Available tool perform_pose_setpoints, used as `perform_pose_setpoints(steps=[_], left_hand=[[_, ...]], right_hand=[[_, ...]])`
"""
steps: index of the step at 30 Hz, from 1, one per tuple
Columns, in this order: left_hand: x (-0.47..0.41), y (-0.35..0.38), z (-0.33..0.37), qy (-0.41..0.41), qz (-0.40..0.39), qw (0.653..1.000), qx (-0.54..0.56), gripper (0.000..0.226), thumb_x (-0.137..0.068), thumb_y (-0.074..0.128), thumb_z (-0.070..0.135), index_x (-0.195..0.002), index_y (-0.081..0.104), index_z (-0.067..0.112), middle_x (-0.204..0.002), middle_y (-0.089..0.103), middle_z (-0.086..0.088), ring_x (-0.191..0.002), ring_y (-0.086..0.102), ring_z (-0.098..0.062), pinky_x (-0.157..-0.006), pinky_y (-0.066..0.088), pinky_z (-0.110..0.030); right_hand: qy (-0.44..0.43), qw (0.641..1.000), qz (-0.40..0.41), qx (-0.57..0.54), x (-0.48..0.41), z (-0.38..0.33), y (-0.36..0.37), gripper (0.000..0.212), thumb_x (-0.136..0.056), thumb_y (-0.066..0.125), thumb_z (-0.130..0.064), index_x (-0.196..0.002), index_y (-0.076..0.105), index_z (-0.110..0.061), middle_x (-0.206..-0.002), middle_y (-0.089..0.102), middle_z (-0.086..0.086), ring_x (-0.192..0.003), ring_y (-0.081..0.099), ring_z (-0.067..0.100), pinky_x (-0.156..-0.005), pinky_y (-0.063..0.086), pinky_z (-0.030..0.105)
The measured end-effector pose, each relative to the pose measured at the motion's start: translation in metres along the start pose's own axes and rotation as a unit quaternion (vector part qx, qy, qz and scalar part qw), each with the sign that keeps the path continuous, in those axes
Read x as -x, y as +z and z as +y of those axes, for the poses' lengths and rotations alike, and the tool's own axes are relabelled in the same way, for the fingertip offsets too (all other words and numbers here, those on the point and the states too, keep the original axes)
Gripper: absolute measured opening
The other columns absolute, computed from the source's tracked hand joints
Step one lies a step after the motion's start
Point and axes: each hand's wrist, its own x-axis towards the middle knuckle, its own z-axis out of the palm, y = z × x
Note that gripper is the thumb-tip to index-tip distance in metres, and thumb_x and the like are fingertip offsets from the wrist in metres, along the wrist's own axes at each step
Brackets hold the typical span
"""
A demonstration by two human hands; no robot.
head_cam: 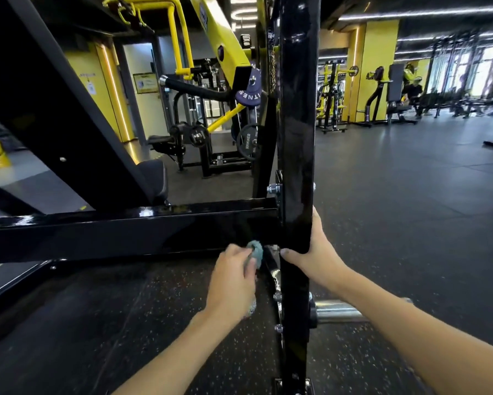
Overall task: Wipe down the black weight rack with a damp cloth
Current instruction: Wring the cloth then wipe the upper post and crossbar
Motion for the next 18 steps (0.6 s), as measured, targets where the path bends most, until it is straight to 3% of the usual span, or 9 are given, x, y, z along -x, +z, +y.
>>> perform_pose_setpoints(steps=[2, 3, 5, 8, 11, 13, 15, 18], left_hand=[[0.006, 0.013, -0.008, -0.214, -0.001, 0.961, 0.176, 0.023, -0.104, 0.048, 0.02, -0.098, 0.067, 0.01, -0.093, 0.066, -0.007, -0.077, 0.062, -0.017, -0.069, 0.051, -0.035], [0.001, 0.018, -0.005, -0.27, 0.008, 0.928, 0.256, 0.025, -0.105, 0.046, 0.02, -0.093, 0.065, 0.011, -0.087, 0.067, -0.011, -0.072, 0.062, -0.022, -0.064, 0.052, -0.038], [-0.014, 0.027, 0.011, -0.306, 0.0, 0.879, 0.365, 0.025, -0.106, 0.042, 0.015, -0.092, 0.063, 0.008, -0.083, 0.066, -0.015, -0.07, 0.062, -0.025, -0.062, 0.052, -0.037], [-0.027, 0.05, 0.026, -0.332, -0.018, 0.825, 0.457, 0.026, -0.107, 0.039, 0.012, -0.103, 0.063, 0.007, -0.107, 0.07, -0.016, -0.098, 0.068, -0.028, -0.093, 0.054, -0.044], [-0.014, 0.066, 0.025, -0.274, -0.023, 0.861, 0.429, 0.027, -0.108, 0.037, 0.016, -0.103, 0.064, 0.017, -0.116, 0.066, -0.016, -0.11, 0.064, -0.029, -0.102, 0.049, -0.047], [-0.003, 0.067, 0.016, -0.193, -0.014, 0.906, 0.376, 0.028, -0.108, 0.036, 0.014, -0.107, 0.063, 0.018, -0.117, 0.059, -0.009, -0.107, 0.06, -0.018, -0.1, 0.047, -0.036], [0.002, 0.066, 0.005, -0.092, -0.013, 0.951, 0.295, 0.026, -0.107, 0.036, 0.01, -0.113, 0.061, 0.006, -0.116, 0.05, -0.002, -0.106, 0.053, -0.015, -0.096, 0.042, -0.026], [-0.002, 0.07, -0.002, -0.035, -0.007, 0.975, 0.22, 0.023, -0.104, 0.036, 0.004, -0.095, 0.057, 0.008, -0.11, 0.045, 0.001, -0.102, 0.05, -0.026, -0.089, 0.04, -0.032]], right_hand=[[-0.001, 1.0, -0.019, 0.009, 0.003, 0.004, 0.002, 0.099, -0.088, 0.069, -0.005, -0.148, 0.003, -0.047, -0.133, 0.048, -0.017, -0.125, 0.048, 0.007, -0.106, 0.042, 0.033], [-0.006, 1.0, -0.018, 0.013, 0.003, 0.006, 0.003, 0.098, -0.089, 0.068, -0.005, -0.147, 0.002, -0.048, -0.137, 0.045, -0.014, -0.129, 0.045, 0.011, -0.109, 0.04, 0.038], [-0.013, 1.0, -0.014, 0.012, 0.001, 0.009, 0.003, 0.096, -0.089, 0.068, -0.004, -0.146, 0.004, -0.049, -0.14, 0.043, -0.012, -0.132, 0.043, 0.014, -0.112, 0.039, 0.043], [-0.016, 1.0, -0.001, 0.014, -0.001, 0.012, 0.005, 0.095, -0.087, 0.068, -0.002, -0.142, 0.009, -0.052, -0.136, 0.047, -0.008, -0.129, 0.045, 0.015, -0.11, 0.04, 0.044], [-0.013, 1.0, 0.004, 0.012, -0.003, 0.014, 0.007, 0.097, -0.086, 0.069, 0.0, -0.144, 0.008, -0.05, -0.138, 0.045, -0.005, -0.13, 0.043, 0.016, -0.112, 0.037, 0.045], [-0.003, 1.0, 0.006, 0.006, -0.004, 0.017, 0.008, 0.099, -0.086, 0.07, -0.001, -0.146, 0.008, -0.048, -0.141, 0.042, -0.003, -0.133, 0.041, 0.018, -0.114, 0.035, 0.046], [-0.003, 1.0, 0.008, 0.004, -0.006, 0.02, 0.009, 0.099, -0.085, 0.071, -0.001, -0.149, 0.007, -0.043, -0.142, 0.04, -0.001, -0.133, 0.041, 0.02, -0.114, 0.034, 0.047], [-0.012, 1.0, 0.011, -0.005, -0.008, 0.023, 0.01, 0.1, -0.085, 0.072, -0.002, -0.148, 0.007, -0.044, -0.142, 0.04, 0.0, -0.133, 0.041, 0.02, -0.114, 0.035, 0.048]])
